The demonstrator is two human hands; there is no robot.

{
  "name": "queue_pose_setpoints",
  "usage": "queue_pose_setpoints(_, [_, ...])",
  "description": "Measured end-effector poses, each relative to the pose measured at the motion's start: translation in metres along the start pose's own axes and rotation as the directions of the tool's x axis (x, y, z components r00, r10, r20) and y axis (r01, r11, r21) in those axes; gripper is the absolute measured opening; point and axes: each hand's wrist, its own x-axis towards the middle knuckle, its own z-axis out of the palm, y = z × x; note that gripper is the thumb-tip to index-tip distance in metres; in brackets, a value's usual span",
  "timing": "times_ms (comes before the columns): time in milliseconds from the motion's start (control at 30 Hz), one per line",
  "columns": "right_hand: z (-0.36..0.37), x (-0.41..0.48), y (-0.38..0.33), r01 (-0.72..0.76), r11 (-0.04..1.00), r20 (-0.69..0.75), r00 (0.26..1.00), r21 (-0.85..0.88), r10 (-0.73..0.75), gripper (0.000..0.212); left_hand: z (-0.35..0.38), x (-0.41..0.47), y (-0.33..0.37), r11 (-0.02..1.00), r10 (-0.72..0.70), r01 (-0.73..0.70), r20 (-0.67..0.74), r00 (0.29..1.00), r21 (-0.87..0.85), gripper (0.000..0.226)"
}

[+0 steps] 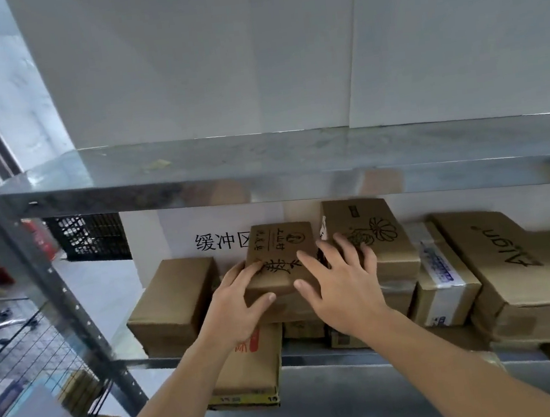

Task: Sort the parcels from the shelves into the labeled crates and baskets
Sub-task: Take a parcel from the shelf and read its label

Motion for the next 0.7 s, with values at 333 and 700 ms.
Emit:
queue_pose_setpoints(333, [-0.049,-0.010,-0.013,0.141,0.967,0.128,0.977,0.213,-0.171,0.076,-0.028,-0.069,0.045,0.998,-0.008,-0.017,-0.390,0.921,-0.061,0.059])
queue_pose_setpoints(700, [-0.044,-0.043,-0.028,-0.034,0.299,0.051,0.997,0.954,-0.051,0.042,-0.037,-0.127,0.097,0.726,-0.406,-0.057,-0.493,0.769,-0.686,0.032])
